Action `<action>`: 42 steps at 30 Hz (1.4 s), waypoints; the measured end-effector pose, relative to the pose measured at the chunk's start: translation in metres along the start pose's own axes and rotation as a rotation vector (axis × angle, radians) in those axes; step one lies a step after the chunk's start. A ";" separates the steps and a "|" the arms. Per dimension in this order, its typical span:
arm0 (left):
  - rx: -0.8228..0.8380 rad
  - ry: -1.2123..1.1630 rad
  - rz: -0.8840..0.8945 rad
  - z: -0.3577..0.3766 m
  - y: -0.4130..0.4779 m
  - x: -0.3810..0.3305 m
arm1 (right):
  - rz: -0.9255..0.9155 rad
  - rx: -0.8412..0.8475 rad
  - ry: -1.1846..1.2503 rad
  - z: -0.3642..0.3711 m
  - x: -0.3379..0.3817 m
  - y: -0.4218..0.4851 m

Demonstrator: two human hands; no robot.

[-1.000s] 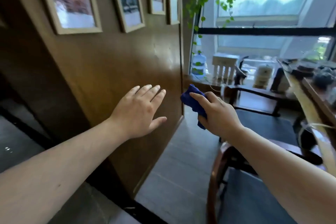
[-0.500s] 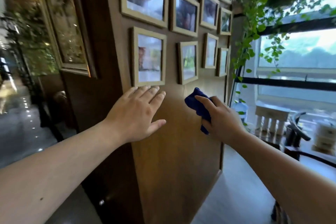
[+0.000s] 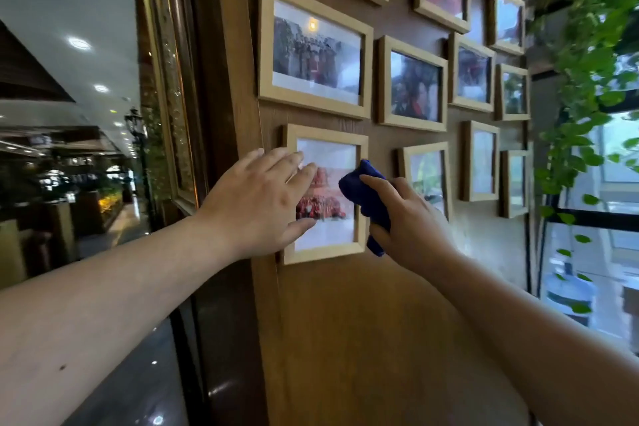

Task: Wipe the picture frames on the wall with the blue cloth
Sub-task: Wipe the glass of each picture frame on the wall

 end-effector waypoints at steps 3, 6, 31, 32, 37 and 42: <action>0.018 0.076 -0.023 0.017 0.028 0.013 | -0.032 -0.052 0.041 0.028 -0.008 0.036; 0.029 0.137 -0.041 0.032 0.047 0.024 | -0.070 -0.090 0.087 0.052 -0.009 0.064; 0.083 0.289 -0.027 0.057 0.083 0.052 | 0.021 -0.208 0.039 0.100 -0.054 0.079; 0.084 0.284 -0.030 0.056 0.083 0.051 | 0.017 -0.208 0.044 0.101 -0.053 0.078; 0.089 0.266 -0.037 0.055 0.079 0.047 | -0.103 -0.163 0.148 0.104 -0.018 0.077; 0.095 0.270 -0.041 0.053 0.078 0.045 | -0.265 -0.153 0.142 0.104 0.003 0.070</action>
Point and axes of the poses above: each hand's wrist, its own y-axis towards the middle knuckle, its own z-axis out of the palm, x = y × z, the point moved 2 cm from there along y, towards the middle knuckle, and after that the axes turned 6 degrees about -y, right-handed, at the moved point
